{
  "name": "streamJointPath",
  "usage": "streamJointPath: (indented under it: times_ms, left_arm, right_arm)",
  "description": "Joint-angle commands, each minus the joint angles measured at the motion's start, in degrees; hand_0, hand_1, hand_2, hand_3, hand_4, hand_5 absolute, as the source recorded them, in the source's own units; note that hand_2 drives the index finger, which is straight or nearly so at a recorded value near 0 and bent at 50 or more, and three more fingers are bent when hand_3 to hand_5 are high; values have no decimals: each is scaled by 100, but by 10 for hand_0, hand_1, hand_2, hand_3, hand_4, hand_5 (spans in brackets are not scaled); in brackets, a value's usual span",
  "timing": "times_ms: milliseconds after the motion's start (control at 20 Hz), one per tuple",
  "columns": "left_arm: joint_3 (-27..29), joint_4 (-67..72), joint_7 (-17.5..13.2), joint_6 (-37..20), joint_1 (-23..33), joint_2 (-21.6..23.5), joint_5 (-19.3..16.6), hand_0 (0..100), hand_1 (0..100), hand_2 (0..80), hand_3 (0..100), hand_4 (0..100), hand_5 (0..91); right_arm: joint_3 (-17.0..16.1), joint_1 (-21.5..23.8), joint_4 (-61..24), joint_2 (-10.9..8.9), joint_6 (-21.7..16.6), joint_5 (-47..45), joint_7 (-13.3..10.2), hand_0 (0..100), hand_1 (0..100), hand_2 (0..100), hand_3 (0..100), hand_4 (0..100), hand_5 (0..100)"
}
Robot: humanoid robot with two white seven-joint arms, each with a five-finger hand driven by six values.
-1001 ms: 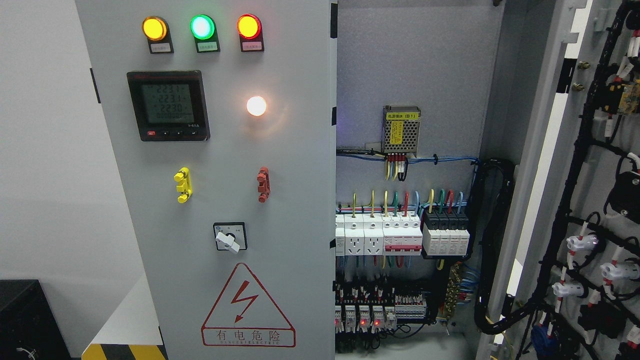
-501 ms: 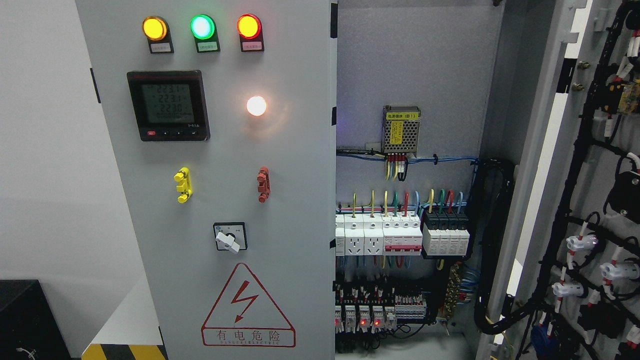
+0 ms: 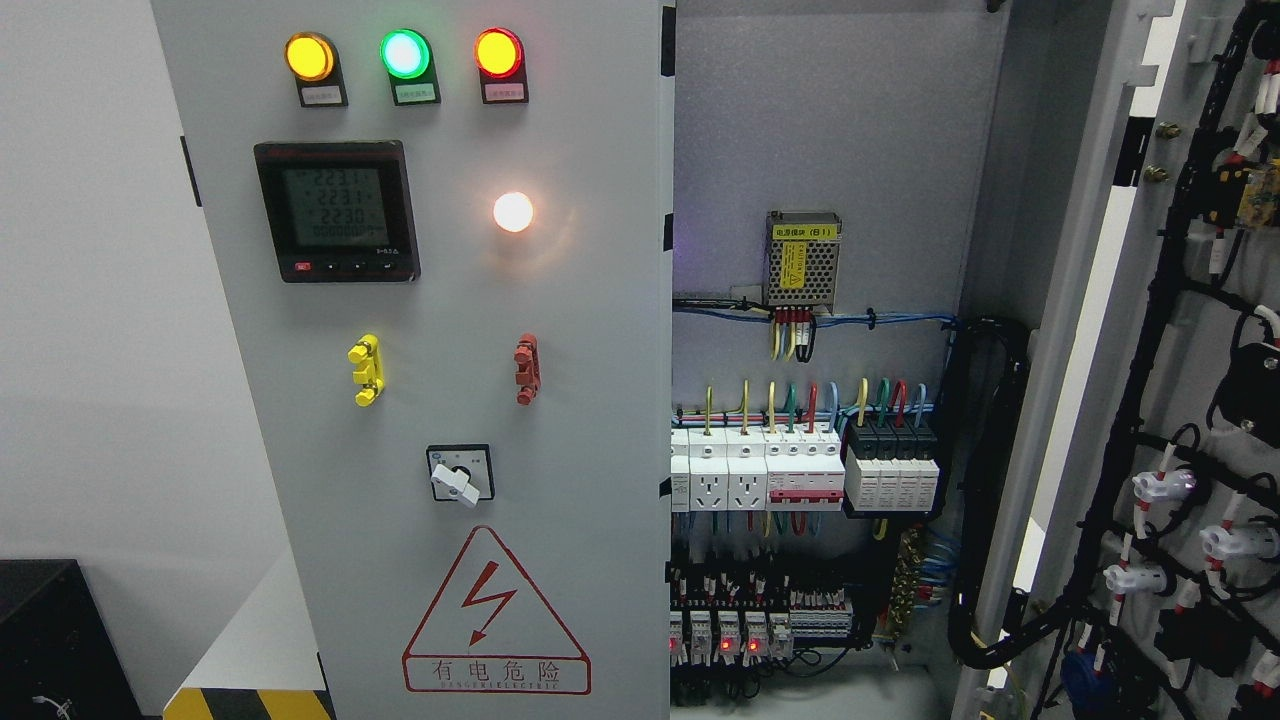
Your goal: Open door with both hands
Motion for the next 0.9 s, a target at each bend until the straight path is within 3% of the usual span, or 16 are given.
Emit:
streamJointPath:
  times_ms: [0,100,350,450,651,751,851]
  left_arm:
    - [1741,941,8,85,-111,-784,-750,120,556,0,0,0,0]
    - [1697,914,8,147,-138,-854,-759,120,556,0,0,0,0]
    - [1644,905,351,147,-234,-916,-759,120,556,0,0,0,0]
    - [1574,940,351,147,-304,-907,-751,120,556,0,0,0,0]
    - [1390,1028,307,226,-401,-925,-689,120,556,0,0,0,0]
    - [1249,1037,307,252,-428,-986,-698,120,556,0,0,0,0]
    - [1187,1037,307,331,-428,-986,-707,120,556,0,0,0,0]
  right_arm:
    - [-7,190,-887,-56,-12,2,-2,56,144,0,0,0,0]
    - [-7,524,-1904,-126,-108,2,-2,56,144,0,0,0,0]
    - [-16,1359,-4638,-582,-495,-42,-2,56,144,0,0,0,0]
    - [1,1728,-5684,-811,-548,-42,-2,56,144,0,0,0,0]
    - [19,2404,-7478,-908,-566,-42,-10,56,144,0,0,0,0]
    - [71,2992,-8392,-1171,-566,-42,-2,56,144,0,0,0,0]
    - [72,3345,-8868,-1242,-566,-42,-2,56,144,0,0,0,0]
